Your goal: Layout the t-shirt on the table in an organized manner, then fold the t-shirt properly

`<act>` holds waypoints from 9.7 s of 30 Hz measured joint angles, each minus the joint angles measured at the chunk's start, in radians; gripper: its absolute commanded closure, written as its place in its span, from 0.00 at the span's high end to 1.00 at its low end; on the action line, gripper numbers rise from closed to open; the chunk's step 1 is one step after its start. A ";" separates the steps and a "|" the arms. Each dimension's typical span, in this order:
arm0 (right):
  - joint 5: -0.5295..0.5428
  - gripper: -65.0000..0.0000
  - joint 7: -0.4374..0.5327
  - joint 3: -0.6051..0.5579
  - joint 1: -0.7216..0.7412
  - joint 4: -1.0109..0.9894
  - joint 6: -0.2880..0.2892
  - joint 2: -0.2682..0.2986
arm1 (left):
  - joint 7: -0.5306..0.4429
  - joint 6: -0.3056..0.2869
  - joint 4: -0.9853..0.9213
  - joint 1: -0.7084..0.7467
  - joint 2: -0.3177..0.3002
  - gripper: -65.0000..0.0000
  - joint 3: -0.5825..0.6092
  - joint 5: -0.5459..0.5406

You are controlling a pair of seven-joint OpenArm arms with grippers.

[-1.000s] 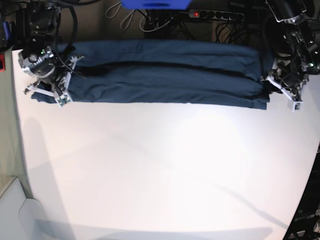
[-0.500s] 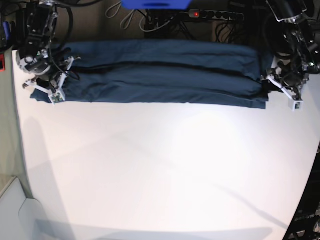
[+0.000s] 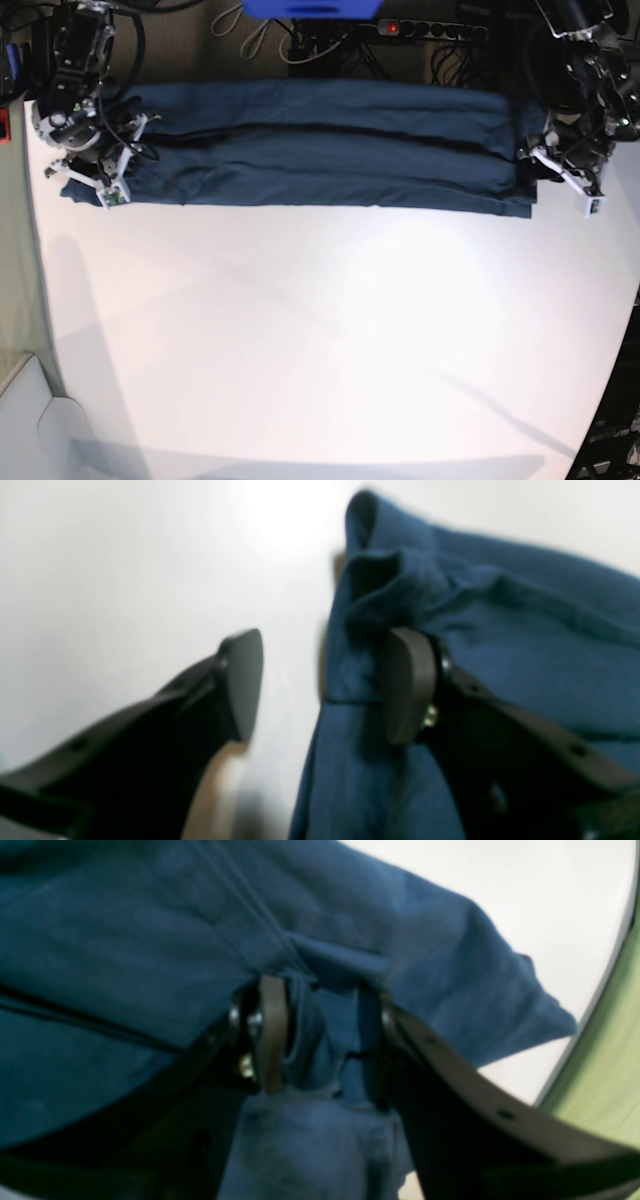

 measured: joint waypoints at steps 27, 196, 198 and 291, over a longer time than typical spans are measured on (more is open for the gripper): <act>0.000 0.38 0.000 -0.001 0.000 0.000 0.000 -0.002 | -0.074 -0.016 -0.111 0.017 0.005 0.54 0.000 -0.213; -0.010 0.38 -0.026 -0.148 0.116 -0.010 0.001 -0.053 | 0.189 0.734 0.498 -0.111 0.168 0.00 1.135 -0.123; -0.010 0.39 -0.026 -0.146 0.117 -0.010 0.001 -0.055 | 0.188 0.733 0.512 -0.105 0.165 0.00 1.078 -0.126; 0.104 0.00 -0.270 0.157 0.228 0.056 0.008 -0.150 | -0.011 0.724 0.116 -0.134 0.002 0.00 0.792 -0.171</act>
